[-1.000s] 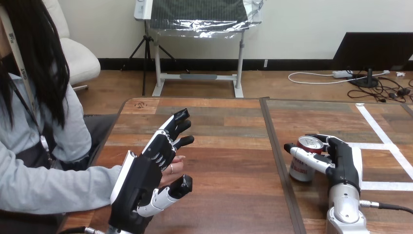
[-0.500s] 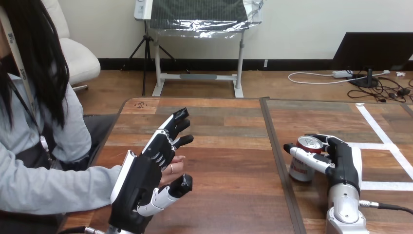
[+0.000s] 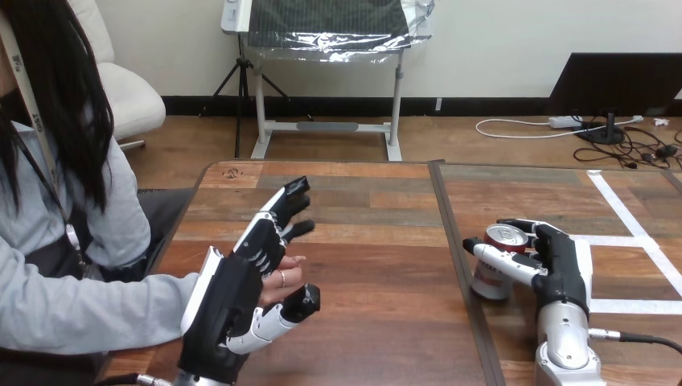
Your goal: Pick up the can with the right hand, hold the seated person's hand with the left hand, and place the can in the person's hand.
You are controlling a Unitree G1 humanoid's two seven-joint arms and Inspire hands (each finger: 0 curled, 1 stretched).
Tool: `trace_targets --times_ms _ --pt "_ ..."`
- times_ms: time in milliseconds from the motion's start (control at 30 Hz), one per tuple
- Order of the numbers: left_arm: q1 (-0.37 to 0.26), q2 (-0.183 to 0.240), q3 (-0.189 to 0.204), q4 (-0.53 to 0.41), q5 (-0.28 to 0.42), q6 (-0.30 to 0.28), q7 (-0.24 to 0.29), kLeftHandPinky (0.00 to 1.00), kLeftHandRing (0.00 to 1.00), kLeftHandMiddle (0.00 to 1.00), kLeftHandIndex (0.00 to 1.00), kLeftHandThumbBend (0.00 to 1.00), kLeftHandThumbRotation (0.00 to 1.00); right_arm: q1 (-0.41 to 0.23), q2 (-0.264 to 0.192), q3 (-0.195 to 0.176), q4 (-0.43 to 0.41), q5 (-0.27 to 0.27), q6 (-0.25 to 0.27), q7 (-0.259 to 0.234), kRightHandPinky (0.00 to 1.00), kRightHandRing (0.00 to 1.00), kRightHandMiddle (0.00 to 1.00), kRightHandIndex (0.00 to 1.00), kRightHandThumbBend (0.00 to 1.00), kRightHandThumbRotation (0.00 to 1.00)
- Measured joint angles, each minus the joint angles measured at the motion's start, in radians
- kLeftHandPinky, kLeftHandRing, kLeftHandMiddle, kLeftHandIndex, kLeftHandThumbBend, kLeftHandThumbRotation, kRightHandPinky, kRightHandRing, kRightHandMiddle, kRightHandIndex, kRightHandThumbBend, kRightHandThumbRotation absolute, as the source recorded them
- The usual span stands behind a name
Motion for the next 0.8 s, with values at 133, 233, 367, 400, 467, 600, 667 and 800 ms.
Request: trace_targets --times_ms 133,233,367,400,467,600,667,800 --pt "-0.002 0.000 0.005 0.000 0.017 -0.005 0.025 0.89 0.94 0.93 0.90 1.00 0.63 0.001 0.001 0.009 0.000 -0.011 -0.008 0.000 0.39 0.43 0.61 0.59 0.78 0.00" --pt "-0.004 0.001 0.009 0.000 0.030 -0.010 0.041 0.91 0.95 0.94 0.90 1.00 0.61 0.001 0.002 0.016 0.000 -0.017 -0.015 0.000 0.36 0.41 0.60 0.59 0.78 0.00" --pt "-0.008 0.004 0.017 0.000 0.043 -0.011 0.062 0.93 0.96 0.94 0.90 1.00 0.58 0.000 0.005 0.023 0.000 -0.019 -0.028 0.003 0.34 0.40 0.60 0.58 0.78 0.00" --pt "-0.010 0.004 0.020 0.000 0.047 -0.010 0.067 0.94 0.96 0.95 0.90 1.00 0.58 0.000 0.006 0.026 0.000 -0.020 -0.031 0.003 0.34 0.40 0.60 0.58 0.78 0.00" --pt "-0.012 0.006 0.025 0.000 0.056 -0.010 0.078 0.95 0.97 0.95 0.91 1.00 0.57 0.000 0.007 0.030 0.000 -0.024 -0.035 0.003 0.33 0.39 0.60 0.58 0.78 0.00" --pt "-0.019 0.017 0.033 0.001 0.081 -0.011 0.106 0.95 0.97 0.96 0.92 1.00 0.56 0.000 0.009 0.040 0.000 -0.038 -0.043 0.002 0.33 0.39 0.60 0.58 0.78 0.00" --pt "-0.023 0.025 0.038 0.001 0.104 -0.012 0.127 0.95 0.98 0.96 0.92 1.00 0.56 0.000 0.010 0.046 0.000 -0.042 -0.047 0.002 0.33 0.40 0.60 0.58 0.79 0.00" --pt "-0.033 0.042 0.056 0.003 0.170 -0.014 0.181 0.95 0.98 0.96 0.93 1.00 0.56 0.000 0.011 0.055 -0.001 -0.052 -0.052 0.002 0.32 0.39 0.59 0.57 0.79 0.00"
